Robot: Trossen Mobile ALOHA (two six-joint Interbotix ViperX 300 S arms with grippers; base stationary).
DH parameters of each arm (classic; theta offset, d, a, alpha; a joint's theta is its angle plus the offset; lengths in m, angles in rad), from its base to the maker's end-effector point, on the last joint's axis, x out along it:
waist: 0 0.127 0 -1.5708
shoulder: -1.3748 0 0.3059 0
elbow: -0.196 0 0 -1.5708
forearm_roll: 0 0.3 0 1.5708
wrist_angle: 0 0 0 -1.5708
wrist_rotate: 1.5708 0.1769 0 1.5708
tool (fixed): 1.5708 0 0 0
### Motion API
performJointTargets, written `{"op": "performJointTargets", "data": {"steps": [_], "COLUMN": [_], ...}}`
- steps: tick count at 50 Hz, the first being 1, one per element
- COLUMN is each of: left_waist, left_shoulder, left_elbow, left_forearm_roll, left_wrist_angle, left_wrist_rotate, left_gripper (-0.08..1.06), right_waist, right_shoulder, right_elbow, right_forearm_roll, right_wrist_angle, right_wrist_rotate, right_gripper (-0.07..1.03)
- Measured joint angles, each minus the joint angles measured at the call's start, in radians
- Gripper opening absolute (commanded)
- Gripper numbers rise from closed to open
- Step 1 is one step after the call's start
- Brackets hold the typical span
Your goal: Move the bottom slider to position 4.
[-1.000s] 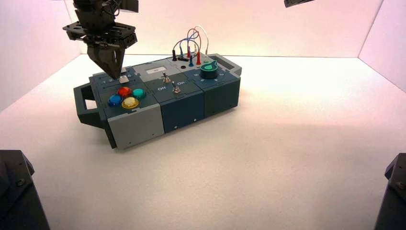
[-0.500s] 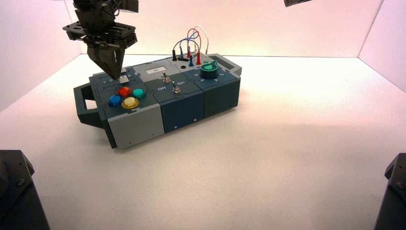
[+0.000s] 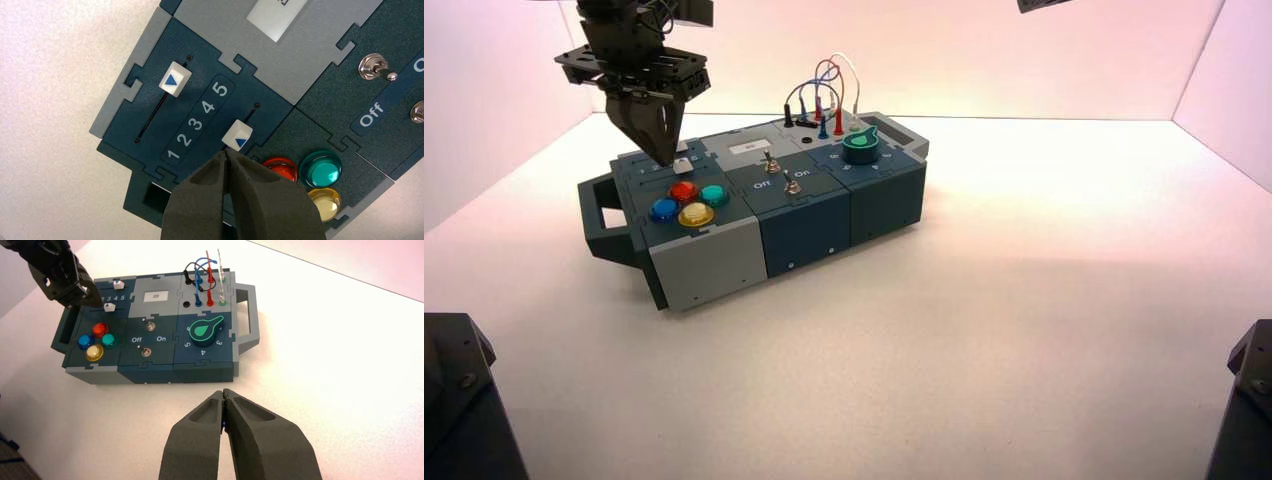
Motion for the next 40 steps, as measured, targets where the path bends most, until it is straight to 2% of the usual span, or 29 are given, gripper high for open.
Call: {"op": "performJointTargets", "data": {"steps": [40], "left_waist": [-0.002], "left_shoulder": [0.0], "left_elbow": [-0.012], "left_forearm_roll": [0.002], "left_wrist_angle": [0.008], "left_wrist_rotate": [0.0], "left_gripper": [-0.03], "right_waist": [0.0], "right_shoulder": [0.0], "right_elbow": [0.0], "right_forearm_roll": [0.0], "right_wrist_angle": [0.0], "right_wrist_rotate": [0.0], "right_gripper": [-0.02]}}
